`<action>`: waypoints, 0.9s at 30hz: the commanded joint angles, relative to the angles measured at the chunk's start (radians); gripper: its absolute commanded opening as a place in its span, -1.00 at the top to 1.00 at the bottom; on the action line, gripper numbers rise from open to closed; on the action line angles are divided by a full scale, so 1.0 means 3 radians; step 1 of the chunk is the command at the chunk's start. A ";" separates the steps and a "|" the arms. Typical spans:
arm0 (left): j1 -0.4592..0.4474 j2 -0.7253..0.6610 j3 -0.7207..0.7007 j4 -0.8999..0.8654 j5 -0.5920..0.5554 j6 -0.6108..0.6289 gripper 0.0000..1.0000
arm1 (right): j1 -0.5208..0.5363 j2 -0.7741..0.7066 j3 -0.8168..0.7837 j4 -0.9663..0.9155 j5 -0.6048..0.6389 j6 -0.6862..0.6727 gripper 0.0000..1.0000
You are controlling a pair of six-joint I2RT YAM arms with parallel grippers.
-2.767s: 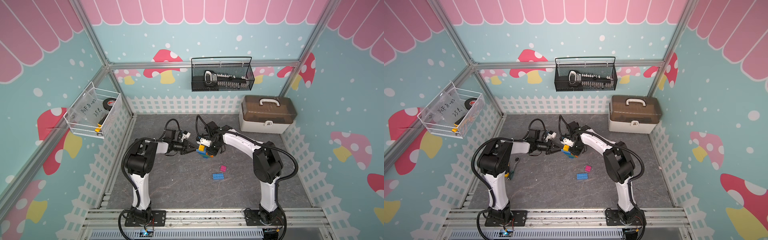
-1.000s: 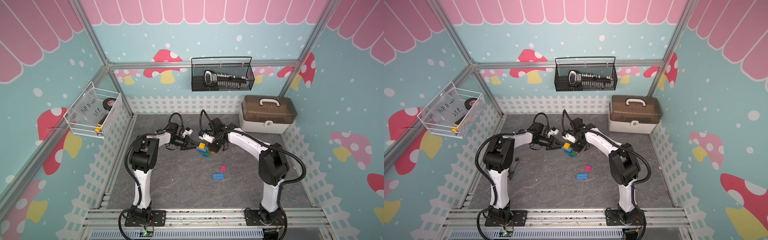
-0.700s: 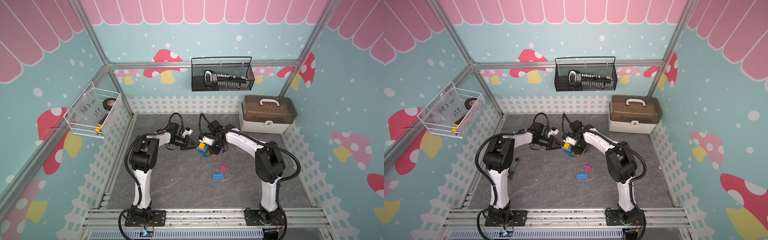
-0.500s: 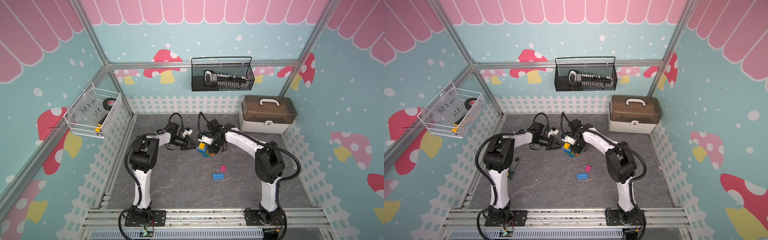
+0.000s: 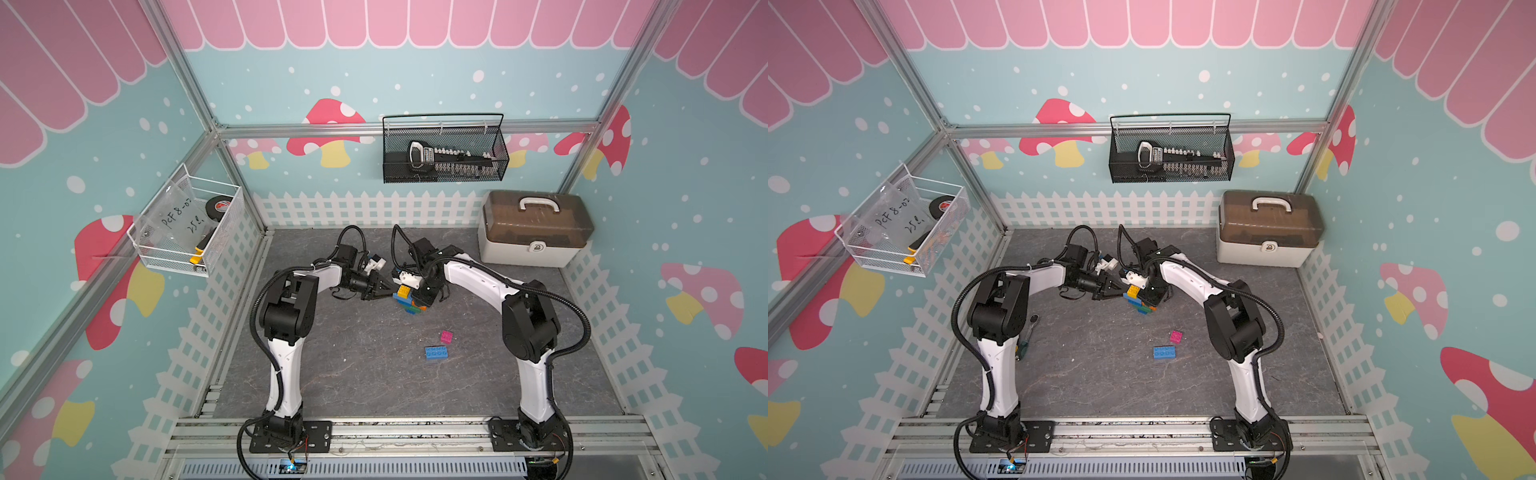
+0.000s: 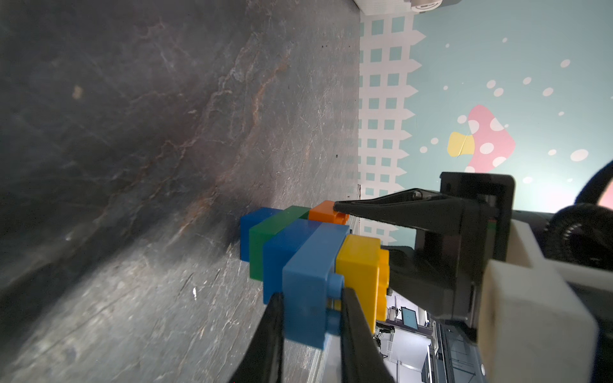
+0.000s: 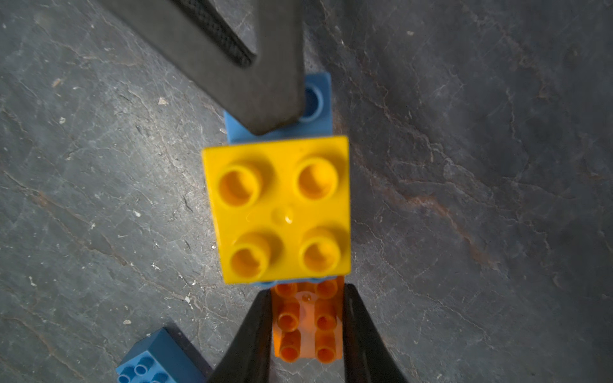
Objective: Assemble a heart with lego
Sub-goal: Assemble the lego brick with the lego brick.
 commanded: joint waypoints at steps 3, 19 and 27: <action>-0.0010 0.0196 -0.0009 -0.0145 -0.0434 0.0162 0.66 | 0.0047 0.0157 0.0129 -0.0114 0.0037 -0.0095 0.41; -0.0003 0.0186 -0.0014 -0.0145 -0.0436 0.0172 0.67 | 0.0072 0.0166 0.0089 -0.0228 -0.0074 -0.0032 0.41; -0.0003 0.0197 -0.0014 -0.0142 -0.0434 0.0177 0.67 | 0.0070 0.0275 0.0088 -0.0187 0.0025 -0.0043 0.41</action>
